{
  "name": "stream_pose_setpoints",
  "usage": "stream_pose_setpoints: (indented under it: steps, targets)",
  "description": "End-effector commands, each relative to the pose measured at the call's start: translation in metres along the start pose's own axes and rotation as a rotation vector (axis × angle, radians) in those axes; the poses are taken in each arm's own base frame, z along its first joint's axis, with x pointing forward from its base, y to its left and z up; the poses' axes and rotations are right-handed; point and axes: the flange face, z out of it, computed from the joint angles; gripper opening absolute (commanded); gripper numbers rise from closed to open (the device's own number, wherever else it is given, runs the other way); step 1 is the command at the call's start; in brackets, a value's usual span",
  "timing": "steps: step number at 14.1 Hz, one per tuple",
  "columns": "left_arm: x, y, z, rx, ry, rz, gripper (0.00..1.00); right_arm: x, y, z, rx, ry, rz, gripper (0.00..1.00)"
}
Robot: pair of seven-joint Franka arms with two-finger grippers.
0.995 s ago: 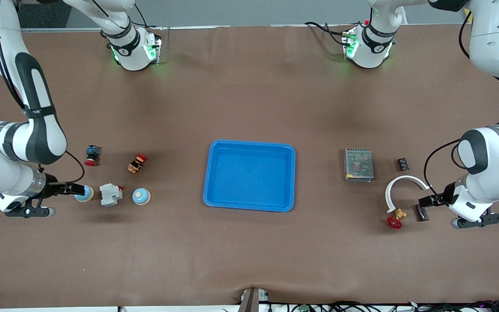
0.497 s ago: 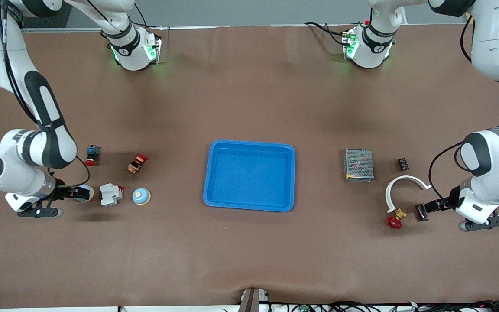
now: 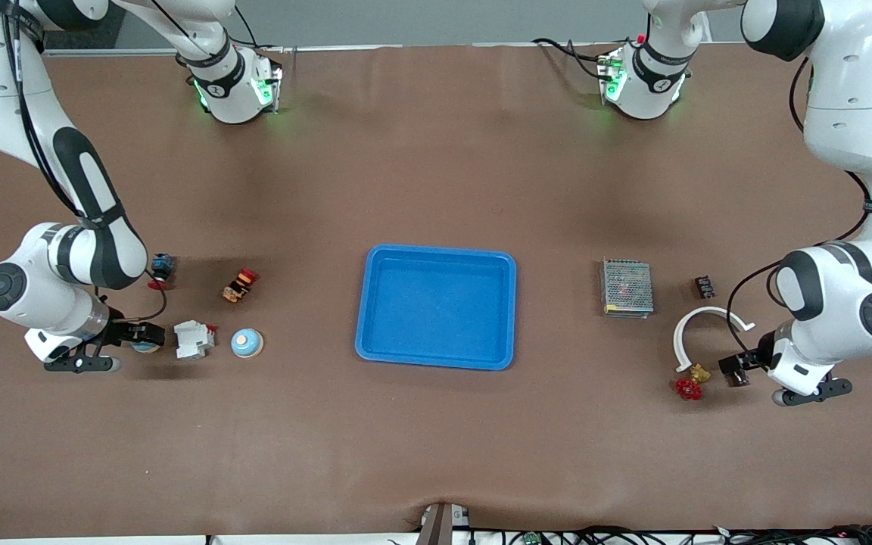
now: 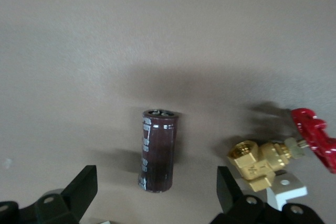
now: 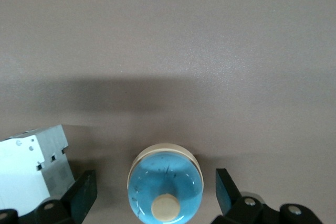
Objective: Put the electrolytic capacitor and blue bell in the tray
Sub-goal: 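Approach the bell with the right gripper while the left gripper approaches the capacitor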
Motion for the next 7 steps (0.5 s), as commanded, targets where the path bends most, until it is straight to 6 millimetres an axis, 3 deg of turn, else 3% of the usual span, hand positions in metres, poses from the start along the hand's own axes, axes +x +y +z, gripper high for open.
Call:
stream_pose_setpoints:
  steps: [1, 7]
  targets:
    - [0.003, -0.001, 0.007, -0.013, -0.001, -0.014, 1.0, -0.002, 0.005, 0.006, 0.001, 0.008, -0.018, 1.0]
    - [0.018, 0.002, 0.007, -0.015, 0.028, -0.007, 1.0, -0.005, 0.012, 0.018, -0.007, 0.011, -0.02, 1.0]
